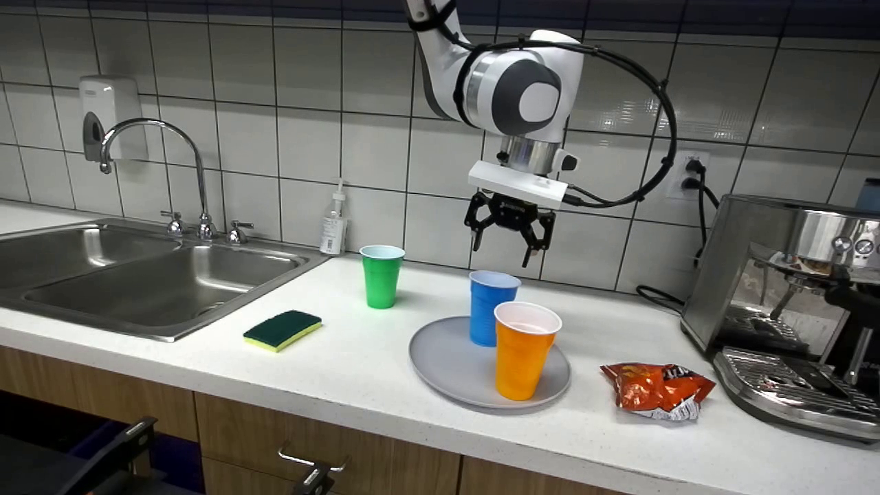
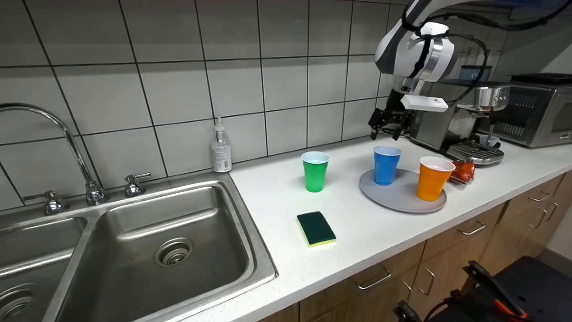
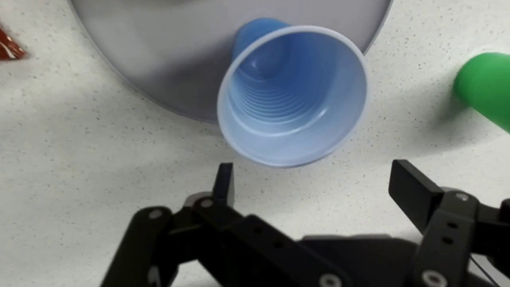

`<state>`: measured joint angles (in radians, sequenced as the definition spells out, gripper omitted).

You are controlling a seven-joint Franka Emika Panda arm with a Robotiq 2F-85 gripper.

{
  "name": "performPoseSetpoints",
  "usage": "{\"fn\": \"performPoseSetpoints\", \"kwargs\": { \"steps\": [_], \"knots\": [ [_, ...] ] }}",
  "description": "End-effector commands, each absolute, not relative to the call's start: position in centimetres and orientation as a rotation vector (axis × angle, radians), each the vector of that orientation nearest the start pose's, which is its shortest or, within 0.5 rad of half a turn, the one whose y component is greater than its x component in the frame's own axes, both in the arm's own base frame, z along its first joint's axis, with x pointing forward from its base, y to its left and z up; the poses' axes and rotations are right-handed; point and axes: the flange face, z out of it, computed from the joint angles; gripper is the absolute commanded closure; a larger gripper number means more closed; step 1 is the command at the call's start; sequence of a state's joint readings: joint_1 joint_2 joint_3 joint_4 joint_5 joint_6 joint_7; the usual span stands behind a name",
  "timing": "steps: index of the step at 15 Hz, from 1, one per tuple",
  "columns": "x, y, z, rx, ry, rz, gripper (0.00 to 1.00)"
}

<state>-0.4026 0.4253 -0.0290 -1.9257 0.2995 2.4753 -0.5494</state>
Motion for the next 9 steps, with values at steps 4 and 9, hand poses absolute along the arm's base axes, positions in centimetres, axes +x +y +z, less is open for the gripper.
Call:
{"fn": "performPoseSetpoints", "kwargs": {
  "steps": [4,9],
  "knots": [
    [60.7,-21.9,29.2,-2.991,0.139,-0.356,0.0],
    [61.9,-18.5,29.0,-2.986,0.103,-0.363,0.0]
  ]
}}
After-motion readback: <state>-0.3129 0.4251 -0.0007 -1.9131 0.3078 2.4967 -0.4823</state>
